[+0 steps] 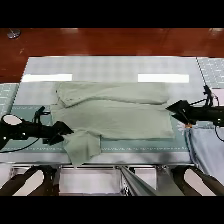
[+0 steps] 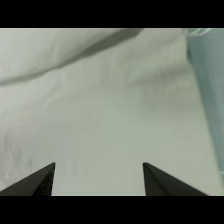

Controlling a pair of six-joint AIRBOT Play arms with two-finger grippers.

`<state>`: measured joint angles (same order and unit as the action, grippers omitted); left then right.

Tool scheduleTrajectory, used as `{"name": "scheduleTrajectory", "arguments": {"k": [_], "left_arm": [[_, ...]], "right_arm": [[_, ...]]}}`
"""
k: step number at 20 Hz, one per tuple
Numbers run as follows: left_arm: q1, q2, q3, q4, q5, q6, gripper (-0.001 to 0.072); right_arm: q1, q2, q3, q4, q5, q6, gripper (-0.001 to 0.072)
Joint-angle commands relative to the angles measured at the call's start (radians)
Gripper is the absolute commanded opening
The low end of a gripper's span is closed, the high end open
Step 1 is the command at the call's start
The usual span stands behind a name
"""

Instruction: Fold the shirts.

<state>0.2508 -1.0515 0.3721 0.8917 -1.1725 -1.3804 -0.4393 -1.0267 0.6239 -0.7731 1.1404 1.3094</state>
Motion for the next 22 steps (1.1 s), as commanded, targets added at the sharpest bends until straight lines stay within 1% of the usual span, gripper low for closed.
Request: {"name": "scheduleTrajectory", "arguments": {"k": [1, 2, 3, 4, 5, 6, 7, 8, 10, 19, 22], "left_arm": [[-0.086, 0.0, -0.061, -0.015, 0.119, 0.029, 0.052], [-0.089, 0.0, -0.059, -0.036, 0.116, 0.054, 0.0062], [-0.089, 0.002, -0.056, -0.07, 0.113, 0.086, 0.002], [-0.089, 0.002, -0.055, -0.103, 0.114, 0.112, 0.002], [-0.089, 0.002, -0.055, -0.135, 0.115, 0.131, 0.002], [-0.089, 0.002, -0.055, -0.164, 0.115, 0.145, 0.002], [-0.089, 0.002, -0.055, -0.186, 0.114, 0.158, 0.002], [-0.089, 0.002, -0.055, -0.193, 0.114, 0.163, 0.002], [-0.089, 0.002, -0.055, -0.193, 0.114, 0.165, 0.002], [-0.089, 0.002, -0.055, -0.193, 0.115, 0.169, 0.002], [-0.089, 0.002, -0.055, -0.193, 0.115, 0.169, 0.002]], "right_arm": [[-0.144, 0.002, 0.048, -0.063, 0.086, 0.016, 0.0626], [-0.195, 0.002, 0.049, -0.123, 0.135, 0.034, 0.0626], [-0.227, 0.002, 0.039, -0.214, 0.19, 0.063, 0.0626], [-0.232, 0.002, 0.02, -0.298, 0.235, 0.085, 0.0625], [-0.23, 0.002, -0.014, -0.337, 0.278, 0.096, 0.0626], [-0.23, 0.002, -0.054, -0.327, 0.292, 0.093, 0.0626], [-0.23, 0.002, -0.098, -0.293, 0.274, 0.091, 0.0625], [-0.23, 0.002, -0.132, -0.266, 0.254, 0.074, 0.0625], [-0.23, 0.002, -0.173, -0.264, 0.227, 0.07, 0.0625], [-0.23, -0.025, -0.176, -0.214, 0.182, 0.056, 0.0625], [-0.23, -0.087, -0.176, -0.129, 0.134, 0.019, 0.0624]]}}
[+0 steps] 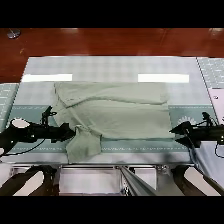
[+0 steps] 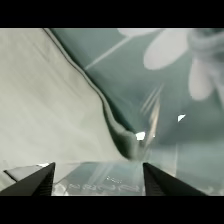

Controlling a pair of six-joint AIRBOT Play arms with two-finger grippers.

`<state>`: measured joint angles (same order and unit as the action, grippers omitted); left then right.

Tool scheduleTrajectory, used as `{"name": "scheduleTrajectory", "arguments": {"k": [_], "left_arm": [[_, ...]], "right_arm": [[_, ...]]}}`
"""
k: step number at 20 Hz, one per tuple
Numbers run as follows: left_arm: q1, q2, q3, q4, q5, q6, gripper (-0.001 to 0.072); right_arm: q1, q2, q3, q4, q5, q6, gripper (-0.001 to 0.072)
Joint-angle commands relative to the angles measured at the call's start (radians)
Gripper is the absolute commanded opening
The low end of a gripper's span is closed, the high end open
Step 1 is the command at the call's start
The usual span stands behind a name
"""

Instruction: Fold the shirts.

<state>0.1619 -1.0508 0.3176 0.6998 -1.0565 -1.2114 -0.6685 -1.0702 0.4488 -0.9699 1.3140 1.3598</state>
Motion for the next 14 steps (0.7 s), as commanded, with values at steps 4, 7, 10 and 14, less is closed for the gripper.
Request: {"name": "scheduleTrajectory", "arguments": {"k": [4, 7, 10, 14], "left_arm": [[0.0, 0.001, 0.0, -0.002, 0.0, -0.001, 0.002], [0.0, 0.001, 0.0, -0.002, 0.0, -0.001, 0.002], [0.0, 0.001, 0.0, -0.002, 0.005, -0.001, 0.002], [0.002, 0.001, 0.006, -0.001, 0.003, 0.0, 0.0021]], "right_arm": [[0.0, -0.144, -0.001, 0.156, -0.061, -0.097, 0.0624], [0.0, -0.164, -0.001, 0.168, -0.085, -0.114, 0.0608], [0.0, -0.165, -0.001, 0.17, -0.087, -0.14, 0.0356], [0.0, -0.165, 0.008, 0.229, -0.063, -0.236, 0.0033]]}}
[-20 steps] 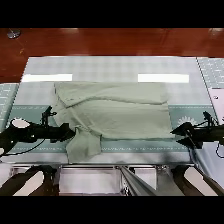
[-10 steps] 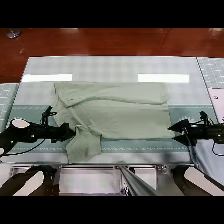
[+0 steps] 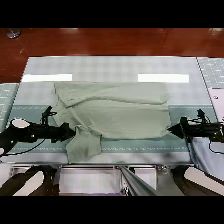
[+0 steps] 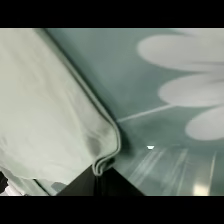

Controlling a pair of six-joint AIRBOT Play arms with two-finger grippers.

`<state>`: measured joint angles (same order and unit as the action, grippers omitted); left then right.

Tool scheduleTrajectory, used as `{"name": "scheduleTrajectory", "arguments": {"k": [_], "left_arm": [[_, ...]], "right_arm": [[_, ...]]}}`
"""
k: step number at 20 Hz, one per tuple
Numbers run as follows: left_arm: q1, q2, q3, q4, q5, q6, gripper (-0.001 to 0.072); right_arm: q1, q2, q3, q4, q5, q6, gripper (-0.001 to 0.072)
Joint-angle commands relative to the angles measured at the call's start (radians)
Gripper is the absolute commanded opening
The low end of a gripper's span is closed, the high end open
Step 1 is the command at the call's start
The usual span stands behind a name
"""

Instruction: Fold the shirts.

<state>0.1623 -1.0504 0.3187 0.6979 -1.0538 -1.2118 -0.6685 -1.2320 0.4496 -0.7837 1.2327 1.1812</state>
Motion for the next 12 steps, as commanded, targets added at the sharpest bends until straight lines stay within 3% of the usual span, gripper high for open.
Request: {"name": "scheduleTrajectory", "arguments": {"k": [1, 5, 7, 12], "left_arm": [[0.009, 0.001, 0.019, 0.001, -0.012, 0.017, 0.002], [0.12, 0.001, 0.157, 0.002, -0.079, 0.051, 0.002], [0.192, -0.001, 0.208, 0.0, -0.03, 0.062, 0.002], [0.127, -0.128, 0.362, -0.063, 0.065, 0.048, 0.002]], "right_arm": [[-0.001, -0.003, 0.023, 0.041, 0.023, -0.057, 0.0034], [0.0, -0.003, 0.142, 0.044, 0.072, -0.034, 0.0033], [0.011, -0.003, 0.204, 0.054, 0.069, -0.015, 0.0033], [0.222, -0.055, 0.392, 0.053, -0.114, 0.081, 0.0033]]}}
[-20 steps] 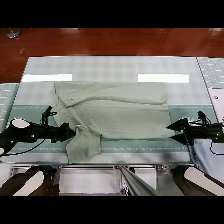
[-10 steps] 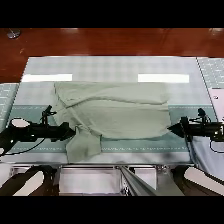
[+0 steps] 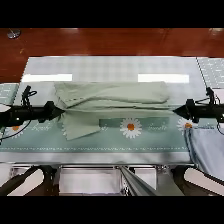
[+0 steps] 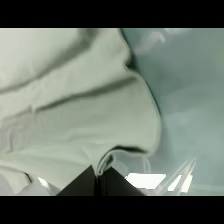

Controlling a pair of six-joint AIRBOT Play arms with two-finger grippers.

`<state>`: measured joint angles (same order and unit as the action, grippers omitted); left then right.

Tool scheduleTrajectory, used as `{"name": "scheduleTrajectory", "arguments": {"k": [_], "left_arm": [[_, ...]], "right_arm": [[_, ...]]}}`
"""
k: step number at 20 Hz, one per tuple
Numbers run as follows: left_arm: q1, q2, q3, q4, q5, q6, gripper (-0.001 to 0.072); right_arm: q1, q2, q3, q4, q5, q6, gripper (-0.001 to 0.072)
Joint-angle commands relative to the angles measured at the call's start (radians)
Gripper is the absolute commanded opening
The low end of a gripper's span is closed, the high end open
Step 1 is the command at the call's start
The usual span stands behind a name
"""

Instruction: Fold the shirts.

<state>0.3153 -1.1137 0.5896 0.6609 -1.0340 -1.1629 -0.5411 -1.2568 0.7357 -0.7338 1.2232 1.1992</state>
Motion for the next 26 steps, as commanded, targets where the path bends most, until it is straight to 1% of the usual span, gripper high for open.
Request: {"name": "scheduleTrajectory", "arguments": {"k": [1, 3, 7, 9, 11, 18, 21, 22, 23, 24, 25, 26], "left_arm": [[-0.051, -0.106, 0.142, -0.026, 0.051, -0.002, 0.002], [-0.081, -0.201, 0.258, -0.026, 0.066, -0.024, 0.002], [-0.084, -0.383, 0.485, -0.026, 0.06, -0.091, 0.002], [-0.083, -0.468, 0.574, -0.025, 0.027, -0.123, 0.002], [-0.084, -0.54, 0.643, -0.025, -0.007, -0.131, 0.002], [-0.085, -0.677, 0.805, -0.022, -0.013, -0.144, 0.002], [-0.097, -0.708, 0.838, -0.022, -0.013, -0.143, 0.002], [-0.101, -0.716, 0.842, -0.024, -0.007, -0.144, 0.0031], [-0.103, -0.721, 0.847, -0.026, -0.002, -0.145, 0.0225], [-0.103, -0.72, 0.853, -0.025, -0.019, -0.151, 0.0665], [-0.09, -0.72, 0.878, -0.013, -0.072, -0.144, 0.0702], [-0.063, -0.72, 0.922, 0.044, -0.141, -0.156, 0.0701]], "right_arm": [[0.122, -0.06, 0.163, 0.003, -0.13, 0.094, 0.0034], [0.173, -0.133, 0.278, 0.003, -0.117, 0.117, 0.0034], [0.251, -0.277, 0.438, -0.011, -0.113, 0.143, 0.0034], [0.257, -0.346, 0.504, -0.053, -0.113, 0.186, 0.0034], [0.256, -0.403, 0.563, -0.099, -0.111, 0.232, 0.0034], [0.257, -0.551, 0.713, -0.071, -0.132, 0.251, 0.0034], [0.257, -0.591, 0.728, -0.024, -0.138, 0.251, 0.0034], [0.257, -0.6, 0.728, -0.015, -0.138, 0.252, 0.0036], [0.257, -0.605, 0.728, -0.003, -0.137, 0.252, 0.0127], [0.257, -0.605, 0.728, 0.013, -0.129, 0.251, 0.0441], [0.244, -0.604, 0.74, 0.026, -0.102, 0.237, 0.0626], [0.222, -0.601, 0.767, 0.021, -0.05, 0.221, 0.0617]]}}
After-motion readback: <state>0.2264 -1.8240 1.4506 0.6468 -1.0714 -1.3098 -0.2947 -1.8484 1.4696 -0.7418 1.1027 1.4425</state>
